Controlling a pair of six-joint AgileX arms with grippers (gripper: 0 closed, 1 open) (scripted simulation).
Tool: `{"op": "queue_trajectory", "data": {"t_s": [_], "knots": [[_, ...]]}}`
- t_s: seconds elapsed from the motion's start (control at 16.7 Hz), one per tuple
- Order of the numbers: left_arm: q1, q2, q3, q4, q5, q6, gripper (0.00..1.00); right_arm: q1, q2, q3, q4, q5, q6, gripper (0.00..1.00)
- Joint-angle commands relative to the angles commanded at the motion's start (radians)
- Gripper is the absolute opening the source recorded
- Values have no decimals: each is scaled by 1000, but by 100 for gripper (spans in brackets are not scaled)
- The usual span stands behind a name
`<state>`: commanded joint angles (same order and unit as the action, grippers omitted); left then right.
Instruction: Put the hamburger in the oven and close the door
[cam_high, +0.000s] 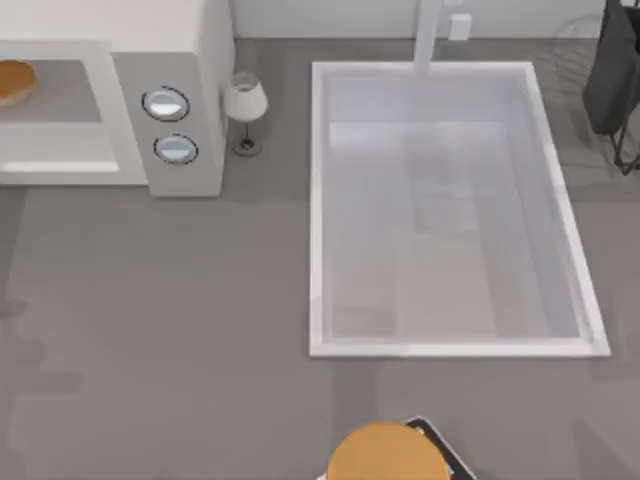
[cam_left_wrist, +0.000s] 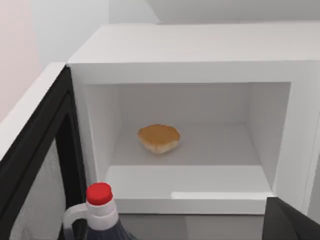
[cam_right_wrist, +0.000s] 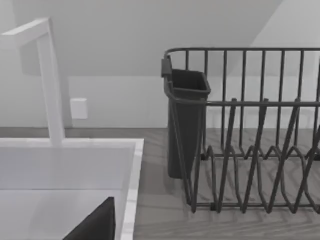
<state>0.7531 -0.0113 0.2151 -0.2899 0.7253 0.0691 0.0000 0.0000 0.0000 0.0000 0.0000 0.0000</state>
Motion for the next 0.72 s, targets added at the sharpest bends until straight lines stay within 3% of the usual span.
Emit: {"op": "queue_trajectory", "data": {"t_s": [0.3,0.72], "knots": [[88,359,258,-112,13,191,0,0,0,0,0,0,0,100],[211,1082,711,-299,2,529,0,0,0,0,0,0,0,100]]}}
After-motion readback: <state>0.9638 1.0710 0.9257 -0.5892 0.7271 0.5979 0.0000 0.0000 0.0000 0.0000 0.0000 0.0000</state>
